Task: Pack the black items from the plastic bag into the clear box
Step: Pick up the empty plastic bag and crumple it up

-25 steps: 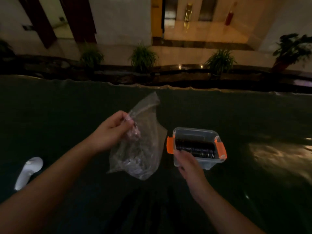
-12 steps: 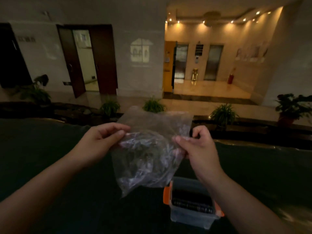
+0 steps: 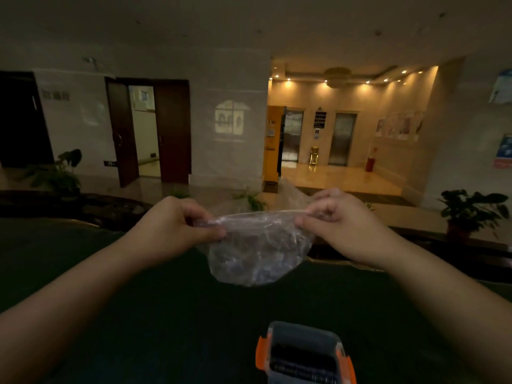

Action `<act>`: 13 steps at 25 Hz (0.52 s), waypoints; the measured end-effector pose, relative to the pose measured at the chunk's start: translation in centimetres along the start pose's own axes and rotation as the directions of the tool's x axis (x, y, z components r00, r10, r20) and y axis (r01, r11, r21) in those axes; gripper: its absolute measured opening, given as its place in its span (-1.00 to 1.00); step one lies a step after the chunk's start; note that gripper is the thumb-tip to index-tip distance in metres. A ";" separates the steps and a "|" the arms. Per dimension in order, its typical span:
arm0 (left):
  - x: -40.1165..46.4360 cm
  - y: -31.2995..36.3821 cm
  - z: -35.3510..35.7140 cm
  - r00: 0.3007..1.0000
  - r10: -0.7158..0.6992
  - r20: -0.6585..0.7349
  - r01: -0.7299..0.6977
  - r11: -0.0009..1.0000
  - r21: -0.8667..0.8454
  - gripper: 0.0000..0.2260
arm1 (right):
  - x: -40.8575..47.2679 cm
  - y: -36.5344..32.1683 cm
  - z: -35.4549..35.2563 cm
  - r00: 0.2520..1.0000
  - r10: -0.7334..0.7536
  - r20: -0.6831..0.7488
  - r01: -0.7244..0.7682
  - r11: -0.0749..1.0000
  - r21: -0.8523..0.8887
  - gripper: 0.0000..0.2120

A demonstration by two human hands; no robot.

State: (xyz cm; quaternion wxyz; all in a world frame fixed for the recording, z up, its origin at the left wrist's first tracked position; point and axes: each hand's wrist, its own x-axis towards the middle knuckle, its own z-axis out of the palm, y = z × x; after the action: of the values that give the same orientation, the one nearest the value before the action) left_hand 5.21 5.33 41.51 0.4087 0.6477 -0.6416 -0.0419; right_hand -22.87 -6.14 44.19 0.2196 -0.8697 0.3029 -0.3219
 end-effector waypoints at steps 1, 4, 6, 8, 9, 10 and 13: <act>0.1 -0.2 -0.5 1.000 -0.024 0.016 0.023 0.999 0.038 -0.82 | 0.0 -0.1 -0.7 1.000 -0.001 0.018 0.001 1.000 -0.002 -0.90; 0.1 -0.1 -2.2 0.984 -0.080 0.157 0.061 0.991 0.121 -0.87 | 0.4 -0.6 -2.6 0.991 0.001 0.131 -0.017 0.992 0.124 -0.83; 0.2 1.0 -2.6 0.938 -0.035 0.346 0.037 0.999 -0.002 -0.67 | 1.0 -1.3 -3.1 0.984 -0.055 0.171 0.029 0.988 0.154 -0.84; 0.4 3.1 -1.9 0.870 0.037 0.491 0.093 0.966 -0.239 -0.52 | 1.8 -2.9 -2.8 0.974 -0.120 0.193 0.098 0.988 0.121 -0.86; 0.6 4.1 -1.2 0.846 0.075 0.529 0.121 0.937 -0.326 -0.54 | 2.3 -3.7 -2.5 0.967 -0.144 0.208 0.124 0.987 0.105 -0.85; 1.0 4.8 -0.3 0.829 0.114 0.548 0.125 0.917 -0.379 -0.60 | 2.9 -4.4 -2.1 0.964 -0.160 0.211 0.142 0.985 0.098 -0.85; 1.9 6.4 2.0 0.856 0.132 0.500 0.156 0.856 -0.492 -0.86 | 4.2 -5.4 -1.8 0.986 -0.127 0.109 0.106 0.978 0.182 -0.81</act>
State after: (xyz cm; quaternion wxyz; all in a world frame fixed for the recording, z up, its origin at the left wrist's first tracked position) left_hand -0.72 3.80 44.85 0.3790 0.4825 -0.6881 -0.3873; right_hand -19.52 -5.41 50.34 0.2940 -0.8811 0.2079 -0.3067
